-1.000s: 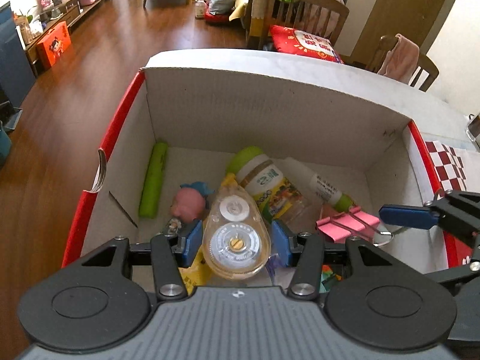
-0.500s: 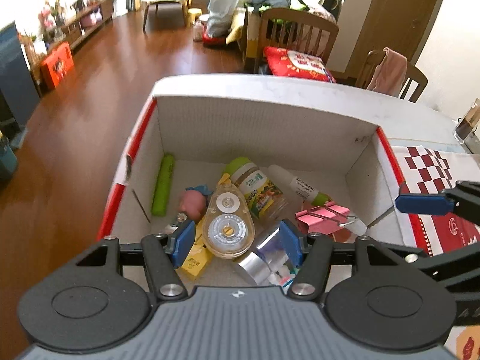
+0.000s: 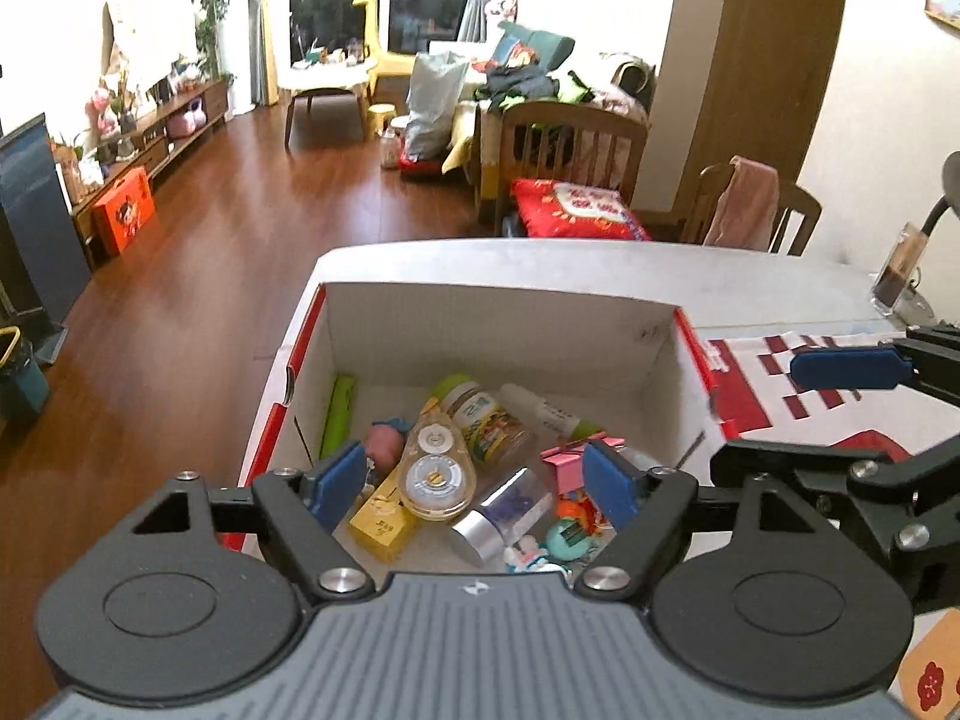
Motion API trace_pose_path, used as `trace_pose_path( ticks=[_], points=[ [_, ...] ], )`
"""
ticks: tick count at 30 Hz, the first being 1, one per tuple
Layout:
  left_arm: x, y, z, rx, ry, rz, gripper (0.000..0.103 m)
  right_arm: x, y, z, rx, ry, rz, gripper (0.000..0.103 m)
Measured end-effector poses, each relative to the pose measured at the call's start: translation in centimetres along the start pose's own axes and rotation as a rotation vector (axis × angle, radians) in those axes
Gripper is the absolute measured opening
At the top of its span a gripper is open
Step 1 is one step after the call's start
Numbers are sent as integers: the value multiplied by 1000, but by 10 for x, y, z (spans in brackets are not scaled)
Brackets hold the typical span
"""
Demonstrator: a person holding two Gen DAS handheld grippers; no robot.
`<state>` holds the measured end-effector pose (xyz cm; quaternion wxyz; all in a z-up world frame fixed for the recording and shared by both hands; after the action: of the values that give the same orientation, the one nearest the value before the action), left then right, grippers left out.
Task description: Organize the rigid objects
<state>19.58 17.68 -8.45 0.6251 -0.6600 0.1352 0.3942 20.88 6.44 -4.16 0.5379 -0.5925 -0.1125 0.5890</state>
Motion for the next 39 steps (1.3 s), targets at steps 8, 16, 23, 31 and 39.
trace_pose_path(
  ticks=[8,16,23,31,39],
  points=[
    [-25,7,1,-20,32,-25,84,-22,1,10,-26,-16,-71,99],
    [-39,15,-1,-49,84,-13,91,-36,6,16,-33,-10,-113,102],
    [-49,24,0,-60,86,-11,103,-44,12,18,-8,-18,-140,103],
    [-56,31,6,-61,52,-19,103,-53,15,21,-2,-12,-169,103],
    [-63,31,12,-56,15,-37,103,-53,20,23,10,-10,-172,103]
  ],
)
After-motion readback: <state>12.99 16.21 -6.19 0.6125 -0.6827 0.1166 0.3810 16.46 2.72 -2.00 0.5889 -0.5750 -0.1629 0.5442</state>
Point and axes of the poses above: each gripper's, at about its wrist camera, not at the fingertips, and x roughly the way its jaws point, z to its left, y to its underside, the point moved 9 cm from there along x, roughly the way its jaws point, and after that the axes turned 14 degrees about -y, right-handed, at the moved point
